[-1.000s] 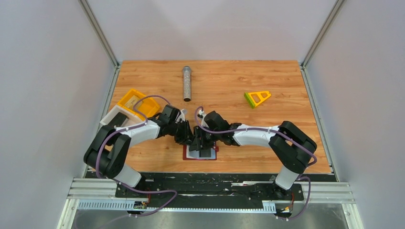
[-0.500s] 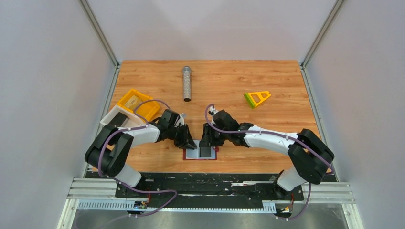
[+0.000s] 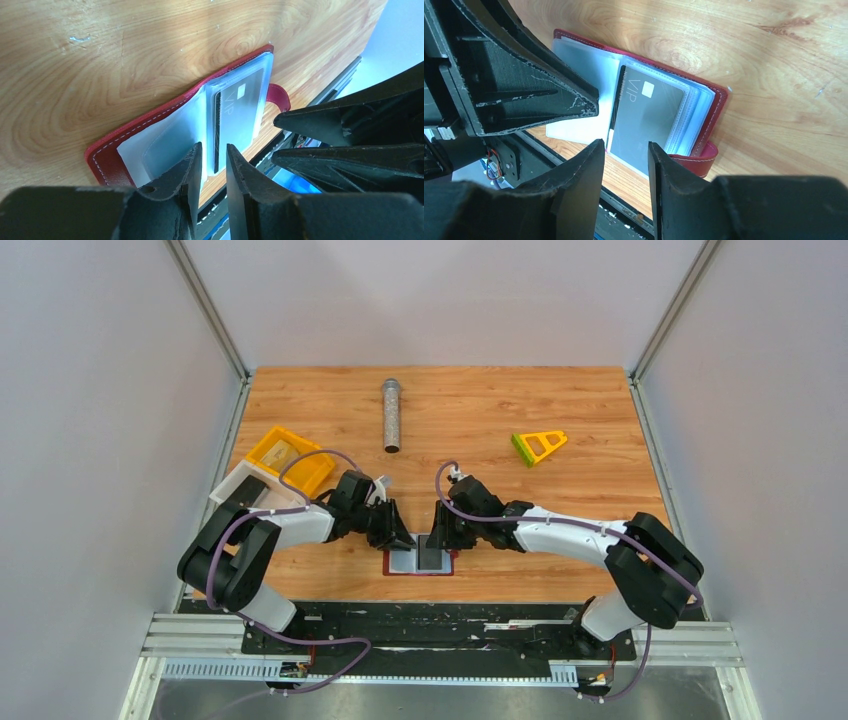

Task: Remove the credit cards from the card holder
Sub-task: Remove the credit card from the card holder.

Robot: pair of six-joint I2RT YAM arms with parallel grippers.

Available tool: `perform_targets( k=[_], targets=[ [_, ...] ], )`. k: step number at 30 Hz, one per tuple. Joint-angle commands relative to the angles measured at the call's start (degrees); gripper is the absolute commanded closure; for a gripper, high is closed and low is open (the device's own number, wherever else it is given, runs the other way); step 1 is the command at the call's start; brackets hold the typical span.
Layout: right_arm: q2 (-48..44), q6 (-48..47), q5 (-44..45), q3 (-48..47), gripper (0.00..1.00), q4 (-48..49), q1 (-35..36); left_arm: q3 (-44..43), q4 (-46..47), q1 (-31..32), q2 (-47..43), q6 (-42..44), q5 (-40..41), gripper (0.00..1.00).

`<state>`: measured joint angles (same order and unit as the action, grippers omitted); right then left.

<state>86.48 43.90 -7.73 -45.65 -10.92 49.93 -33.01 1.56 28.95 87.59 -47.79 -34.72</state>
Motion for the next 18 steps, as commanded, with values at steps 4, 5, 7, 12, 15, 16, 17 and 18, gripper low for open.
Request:
perform_targets(
  k=[4, 5, 7, 12, 15, 16, 17, 18],
  targets=[
    [1.0, 2.2, 2.1, -0.8, 0.62, -0.1, -0.5, 0.4, 2.7, 0.1, -0.5, -0.4, -1.4, 0.67],
    [1.1, 2.3, 2.0, -0.8, 0.62, -0.1, -0.5, 0.3, 2.8, 0.1, -0.5, -0.5, -1.5, 0.67],
    [1.5, 2.4, 1.7, -0.8, 0.62, -0.1, -0.6, 0.4, 3.0, 0.1, -0.4, -0.5, -1.5, 0.67],
    [2.7, 2.8, 1.2, -0.8, 0.62, -0.1, -0.6, 0.4, 3.7, 0.1, 0.3, -0.6, -1.8, 0.67],
    [3.2, 2.8, 1.2, -0.8, 0.63, -0.1, -0.5, 0.7, 4.4, 0.1, 0.6, -0.9, -2.0, 0.67],
    [3.4, 2.8, 1.3, -0.7, 0.63, -0.1, -0.6, 0.8, 4.5, 0.1, 0.8, -0.9, -2.0, 0.67],
    [3.6, 2.9, 1.3, -0.8, 0.63, -0.1, -0.6, 1.0, 4.8, 0.1, 0.9, -1.0, -2.1, 0.67],
    [3.8, 3.0, 1.2, -0.7, 0.63, 0.0, -0.6, 1.0, 5.0, 0.1, 1.1, -1.0, -2.1, 0.67]
  ],
)
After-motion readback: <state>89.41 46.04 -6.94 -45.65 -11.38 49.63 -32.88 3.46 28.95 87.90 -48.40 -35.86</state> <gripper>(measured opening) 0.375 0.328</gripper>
